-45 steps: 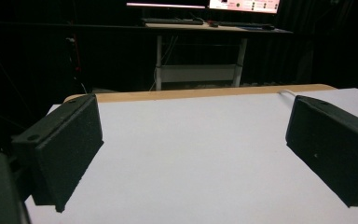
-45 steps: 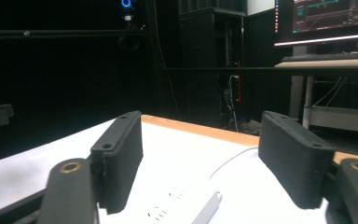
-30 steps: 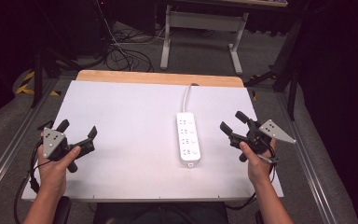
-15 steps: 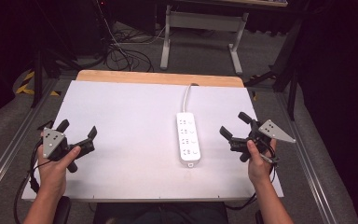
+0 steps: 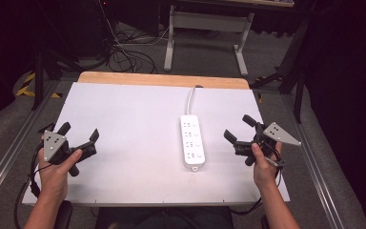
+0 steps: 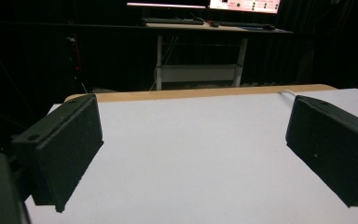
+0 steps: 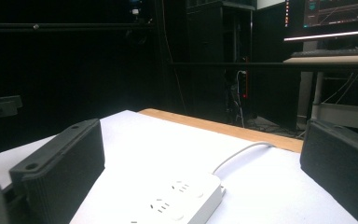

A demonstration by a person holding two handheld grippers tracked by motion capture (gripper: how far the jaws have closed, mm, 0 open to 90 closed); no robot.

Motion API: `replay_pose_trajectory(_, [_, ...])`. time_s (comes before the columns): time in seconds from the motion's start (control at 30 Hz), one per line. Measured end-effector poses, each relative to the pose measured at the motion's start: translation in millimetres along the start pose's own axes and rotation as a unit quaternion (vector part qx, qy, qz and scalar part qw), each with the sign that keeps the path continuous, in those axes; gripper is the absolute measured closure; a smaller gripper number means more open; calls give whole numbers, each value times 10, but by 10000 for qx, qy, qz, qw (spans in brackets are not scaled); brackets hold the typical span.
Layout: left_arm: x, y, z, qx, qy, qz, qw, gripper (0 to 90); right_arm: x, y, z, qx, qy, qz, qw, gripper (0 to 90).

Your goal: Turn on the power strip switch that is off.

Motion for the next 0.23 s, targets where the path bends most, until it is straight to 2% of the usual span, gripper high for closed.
replay_pose_trajectory(0.23, [14, -8, 2, 5, -14, -21, 10000, 41, 1, 16, 6, 11, 10, -30, 10000, 4])
Point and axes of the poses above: each handheld gripper's, and its own axes: y roughly forward along the jaws, z roughly out of its underside, x roughly to its left, the point moved 9 cm from there along y, roughly forward along the jaws, and after that the axes turned 14 degrees about -z, right-handed, at the moved point
